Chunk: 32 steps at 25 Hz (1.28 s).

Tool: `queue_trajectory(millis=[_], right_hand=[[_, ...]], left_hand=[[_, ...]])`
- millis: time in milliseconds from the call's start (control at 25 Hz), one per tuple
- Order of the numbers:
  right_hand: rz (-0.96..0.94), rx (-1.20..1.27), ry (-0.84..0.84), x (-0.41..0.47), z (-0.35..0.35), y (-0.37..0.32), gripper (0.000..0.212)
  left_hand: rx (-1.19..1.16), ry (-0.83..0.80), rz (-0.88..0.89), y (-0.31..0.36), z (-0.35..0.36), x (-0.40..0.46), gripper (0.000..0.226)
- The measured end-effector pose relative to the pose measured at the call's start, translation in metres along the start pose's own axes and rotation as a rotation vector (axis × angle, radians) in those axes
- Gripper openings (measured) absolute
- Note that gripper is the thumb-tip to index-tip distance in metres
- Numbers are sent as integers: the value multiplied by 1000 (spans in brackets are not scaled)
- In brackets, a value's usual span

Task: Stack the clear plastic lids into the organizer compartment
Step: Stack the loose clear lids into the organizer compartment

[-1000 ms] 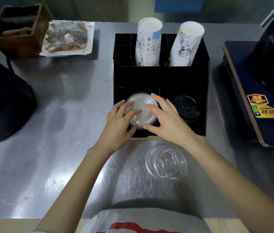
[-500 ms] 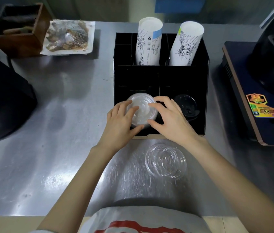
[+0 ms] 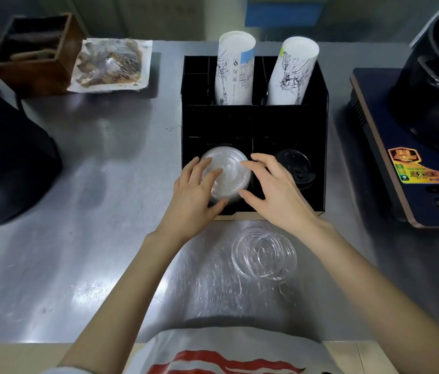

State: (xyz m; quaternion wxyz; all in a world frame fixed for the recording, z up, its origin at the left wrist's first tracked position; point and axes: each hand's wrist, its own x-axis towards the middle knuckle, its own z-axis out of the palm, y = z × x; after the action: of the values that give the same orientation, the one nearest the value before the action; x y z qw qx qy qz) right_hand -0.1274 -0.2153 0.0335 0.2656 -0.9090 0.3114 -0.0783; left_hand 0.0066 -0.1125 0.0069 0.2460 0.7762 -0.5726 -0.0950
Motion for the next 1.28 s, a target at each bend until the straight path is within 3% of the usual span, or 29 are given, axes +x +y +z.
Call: queue_trajectory(millis=[480, 880, 1040, 1280], right_hand=[[36, 77, 8, -61, 11, 17, 42], [390, 76, -124, -99, 28, 34, 51], [428, 62, -144, -103, 34, 34, 45], [406, 28, -153, -102, 39, 30, 34]], left_hand=[[-47, 2, 18, 27, 11, -52, 45], [-92, -220, -291, 38, 55, -80, 43], [-139, -237, -374, 41, 60, -82, 43], [-232, -260, -360, 45, 63, -84, 45]])
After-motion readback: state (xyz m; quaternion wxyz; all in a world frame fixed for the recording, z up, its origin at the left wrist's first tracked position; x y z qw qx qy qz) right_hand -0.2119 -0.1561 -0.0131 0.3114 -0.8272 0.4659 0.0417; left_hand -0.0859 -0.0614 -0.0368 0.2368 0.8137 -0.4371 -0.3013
